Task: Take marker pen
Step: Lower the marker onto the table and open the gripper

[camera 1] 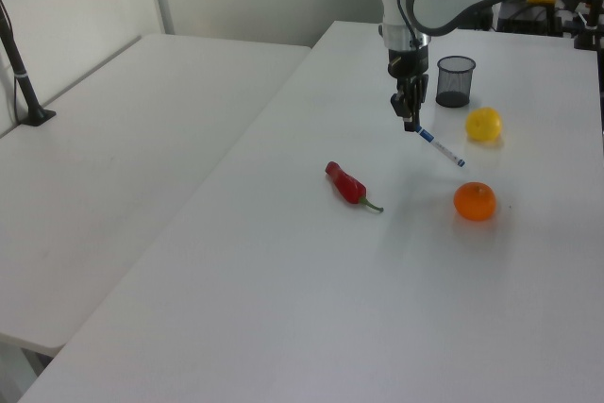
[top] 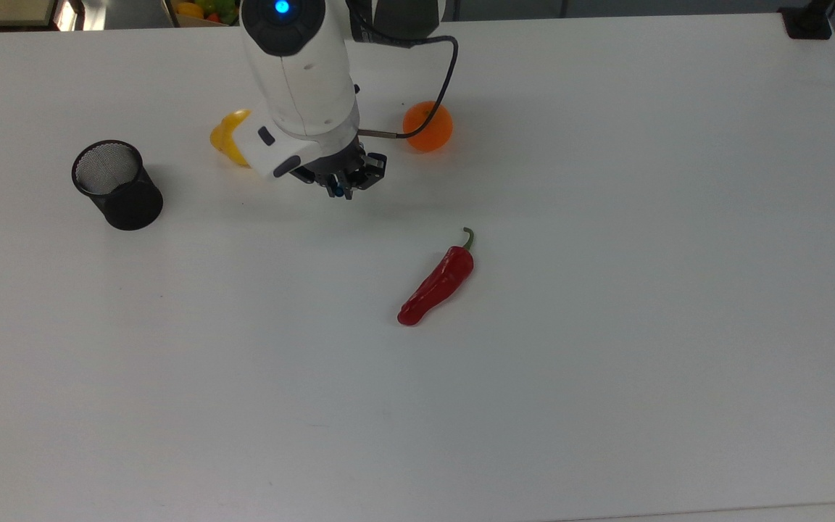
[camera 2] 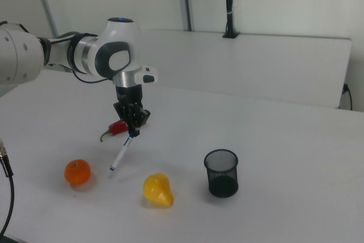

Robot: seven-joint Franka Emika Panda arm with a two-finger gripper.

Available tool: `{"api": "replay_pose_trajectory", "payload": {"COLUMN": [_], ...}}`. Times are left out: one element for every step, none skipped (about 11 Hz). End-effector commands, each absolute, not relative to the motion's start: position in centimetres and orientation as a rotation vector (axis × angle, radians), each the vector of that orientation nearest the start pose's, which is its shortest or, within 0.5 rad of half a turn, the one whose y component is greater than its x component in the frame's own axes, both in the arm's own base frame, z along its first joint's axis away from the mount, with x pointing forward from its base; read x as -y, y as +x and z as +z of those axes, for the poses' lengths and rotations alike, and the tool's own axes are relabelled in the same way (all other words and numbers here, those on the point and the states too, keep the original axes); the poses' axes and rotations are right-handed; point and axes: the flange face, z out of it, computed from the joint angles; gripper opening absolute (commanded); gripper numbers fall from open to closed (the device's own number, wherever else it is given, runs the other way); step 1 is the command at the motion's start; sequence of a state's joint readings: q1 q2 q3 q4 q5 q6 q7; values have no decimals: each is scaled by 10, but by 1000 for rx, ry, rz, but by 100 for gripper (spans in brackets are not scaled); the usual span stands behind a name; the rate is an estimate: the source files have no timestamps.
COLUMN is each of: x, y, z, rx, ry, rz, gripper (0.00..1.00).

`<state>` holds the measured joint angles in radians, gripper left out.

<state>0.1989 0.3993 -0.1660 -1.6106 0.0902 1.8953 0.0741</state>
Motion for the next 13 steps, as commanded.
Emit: {"api": "replay_pose_trajectory", "payload": {"x": [-48, -49, -54, -56, -57, -63, -62, -63, -64, -64, -64, -59, -55], "y": [656, 657, 657, 658, 659, 659, 660, 660, 660, 659, 659, 659, 659], "z": [378, 372, 366, 365, 360, 356, 353, 352, 352, 353, 358, 366, 379], "rx": [-91, -89, -75, -65, -65, -62, -73, -75, -75, -77, -98, -118, -128], "ry": [-3149, -3150, -3153, -3161, -3161, -3166, -3180, -3181, -3181, -3181, -3182, -3179, -3175], "rz": [189, 193, 206, 201, 208, 211, 204, 207, 207, 207, 194, 178, 147], "gripper": [21, 21, 21, 21, 21, 21, 21, 22, 26, 35, 49, 65, 81]}}
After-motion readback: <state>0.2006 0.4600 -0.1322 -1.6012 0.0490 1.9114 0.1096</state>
